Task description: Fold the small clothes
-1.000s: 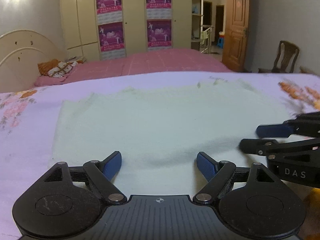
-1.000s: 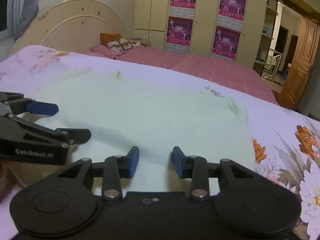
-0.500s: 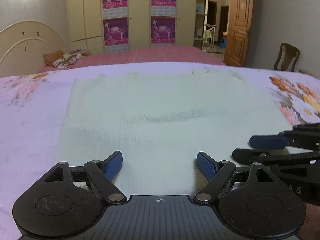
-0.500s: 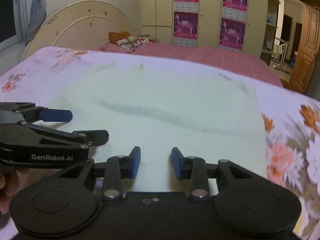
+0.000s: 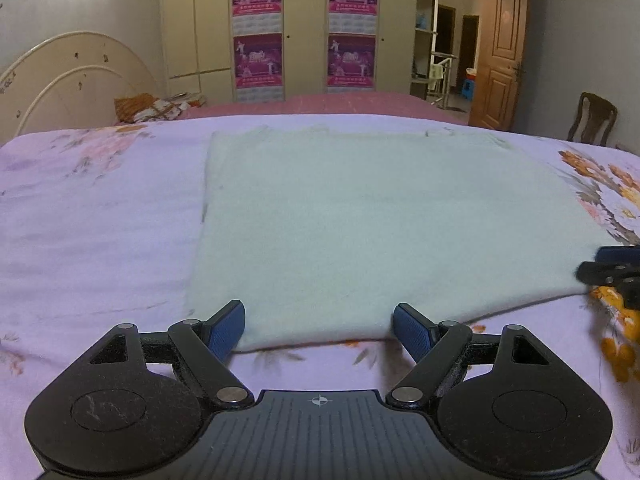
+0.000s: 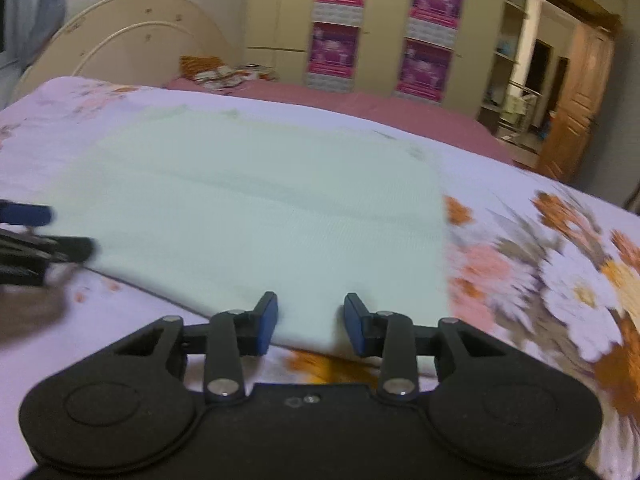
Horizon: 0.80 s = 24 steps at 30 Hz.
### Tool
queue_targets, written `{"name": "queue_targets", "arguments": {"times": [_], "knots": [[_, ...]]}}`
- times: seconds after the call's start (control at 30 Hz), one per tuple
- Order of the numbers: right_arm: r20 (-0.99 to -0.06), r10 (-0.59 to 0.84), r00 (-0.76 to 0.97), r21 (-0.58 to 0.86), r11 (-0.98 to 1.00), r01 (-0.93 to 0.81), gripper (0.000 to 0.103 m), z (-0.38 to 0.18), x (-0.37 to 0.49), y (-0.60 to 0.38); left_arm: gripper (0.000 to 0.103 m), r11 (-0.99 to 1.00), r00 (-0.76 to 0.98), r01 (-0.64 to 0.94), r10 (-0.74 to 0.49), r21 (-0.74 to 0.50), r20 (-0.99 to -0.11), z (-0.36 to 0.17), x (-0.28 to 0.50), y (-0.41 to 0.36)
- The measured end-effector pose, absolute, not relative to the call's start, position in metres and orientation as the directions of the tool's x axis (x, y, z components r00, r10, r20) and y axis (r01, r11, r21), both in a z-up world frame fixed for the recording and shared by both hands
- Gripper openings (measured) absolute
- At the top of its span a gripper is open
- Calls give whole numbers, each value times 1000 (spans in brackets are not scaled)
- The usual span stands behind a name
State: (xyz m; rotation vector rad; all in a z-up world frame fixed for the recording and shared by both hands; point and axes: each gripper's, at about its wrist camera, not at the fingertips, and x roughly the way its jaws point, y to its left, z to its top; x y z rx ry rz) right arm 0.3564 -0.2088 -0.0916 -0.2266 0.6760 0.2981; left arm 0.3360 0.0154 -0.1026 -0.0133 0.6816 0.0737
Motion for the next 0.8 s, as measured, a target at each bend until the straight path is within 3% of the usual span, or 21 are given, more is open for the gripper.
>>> {"name": "queue_targets", "arguments": {"times": [0.8], "knots": [[-652,183,736,-74,950,-302,33,-91,353,-229,81,995,759,-85,92,42,-644,-105,337,9]]}}
